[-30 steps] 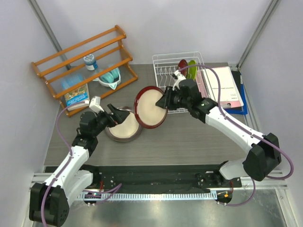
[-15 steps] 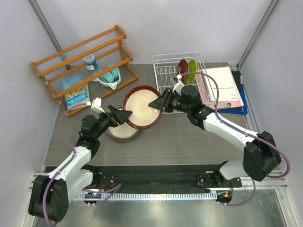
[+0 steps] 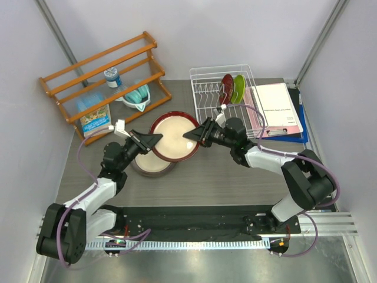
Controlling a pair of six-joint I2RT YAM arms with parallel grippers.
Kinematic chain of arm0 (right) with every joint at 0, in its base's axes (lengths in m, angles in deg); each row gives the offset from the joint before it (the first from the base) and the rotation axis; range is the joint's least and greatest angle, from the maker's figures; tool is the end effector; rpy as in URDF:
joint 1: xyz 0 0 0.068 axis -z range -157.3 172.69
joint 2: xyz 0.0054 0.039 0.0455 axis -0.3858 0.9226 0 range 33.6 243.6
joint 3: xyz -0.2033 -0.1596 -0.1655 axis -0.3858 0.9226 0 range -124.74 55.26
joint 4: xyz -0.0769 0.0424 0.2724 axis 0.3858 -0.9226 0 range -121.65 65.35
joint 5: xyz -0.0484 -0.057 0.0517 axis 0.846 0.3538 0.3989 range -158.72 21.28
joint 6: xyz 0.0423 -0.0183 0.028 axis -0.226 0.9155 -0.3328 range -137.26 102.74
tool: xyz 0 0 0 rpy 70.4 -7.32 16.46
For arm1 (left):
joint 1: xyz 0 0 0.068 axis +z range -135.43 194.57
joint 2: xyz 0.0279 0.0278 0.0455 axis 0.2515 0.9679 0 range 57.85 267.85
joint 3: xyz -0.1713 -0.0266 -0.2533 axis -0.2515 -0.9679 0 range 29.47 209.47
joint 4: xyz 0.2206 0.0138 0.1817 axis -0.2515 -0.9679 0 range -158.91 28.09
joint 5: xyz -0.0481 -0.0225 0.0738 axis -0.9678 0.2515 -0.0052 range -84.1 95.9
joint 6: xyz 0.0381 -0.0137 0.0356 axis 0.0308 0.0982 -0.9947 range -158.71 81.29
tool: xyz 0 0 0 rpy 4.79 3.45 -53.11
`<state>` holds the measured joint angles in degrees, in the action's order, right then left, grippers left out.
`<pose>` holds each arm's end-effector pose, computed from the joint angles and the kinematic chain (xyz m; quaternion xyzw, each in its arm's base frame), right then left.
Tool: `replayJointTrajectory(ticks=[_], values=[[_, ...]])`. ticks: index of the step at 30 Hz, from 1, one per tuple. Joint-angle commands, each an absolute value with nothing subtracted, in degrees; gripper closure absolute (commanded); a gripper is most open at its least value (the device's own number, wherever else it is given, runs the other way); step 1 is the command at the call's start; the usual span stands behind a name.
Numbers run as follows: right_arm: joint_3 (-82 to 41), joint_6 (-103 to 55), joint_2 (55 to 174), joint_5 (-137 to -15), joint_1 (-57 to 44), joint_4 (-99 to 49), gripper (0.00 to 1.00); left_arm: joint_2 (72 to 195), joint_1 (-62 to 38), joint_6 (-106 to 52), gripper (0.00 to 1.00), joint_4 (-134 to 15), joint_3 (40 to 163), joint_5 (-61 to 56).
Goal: Unload the plates from the dish rack
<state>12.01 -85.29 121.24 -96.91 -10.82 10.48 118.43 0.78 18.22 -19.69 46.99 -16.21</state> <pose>0.2805 0.2059 0.2485 0.0686 0.7525 0.6039 0.2536 0.2096 -0.0652 0.2312 -0.1318 0.6996 -0.5100 0.4829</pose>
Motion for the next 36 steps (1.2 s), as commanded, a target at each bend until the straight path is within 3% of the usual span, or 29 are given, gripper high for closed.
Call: replayJointTrajectory(ticks=[1, 5, 7, 11, 18, 20, 26, 36], values=[[9.12, -93.38, 119.56, -103.88, -12.20, 30.72, 0.99, 117.97, -0.02, 14.21, 1.00, -17.96, 47.05, -17.04], [8.68, -90.92, 118.95, -103.70, -12.20, 27.83, 0.99, 115.34, -0.11, 11.15, 1.00, -24.79, 47.75, -14.76], [8.41, -88.64, 118.16, -103.18, -12.11, 24.32, 0.78, 112.62, -0.02, 9.82, 1.00, -28.23, 48.27, -12.05], [7.62, -82.24, 115.35, -100.55, -11.85, 13.36, 0.51, 105.77, -0.11, 6.83, 1.00, -38.50, 48.63, -5.80], [4.37, -71.68, 110.34, -94.74, -11.32, -1.96, 0.42, 96.27, -0.02, 1.81, 1.00, -52.06, 52.58, 1.58], [3.32, -69.39, 109.11, -92.20, -11.32, -7.12, 0.36, 94.25, -0.11, 1.02, 1.00, -55.21, 53.54, 3.69], [1.12, -62.01, 103.39, -86.13, -11.14, -16.46, 0.36, 94.93, -0.02, -1.26, 1.00, -60.07, 55.57, 9.32], [1.29, -58.22, 100.31, -85.15, -10.79, -20.26, 0.37, 102.32, -0.02, -1.35, 1.00, -53.83, 52.67, 10.99]])
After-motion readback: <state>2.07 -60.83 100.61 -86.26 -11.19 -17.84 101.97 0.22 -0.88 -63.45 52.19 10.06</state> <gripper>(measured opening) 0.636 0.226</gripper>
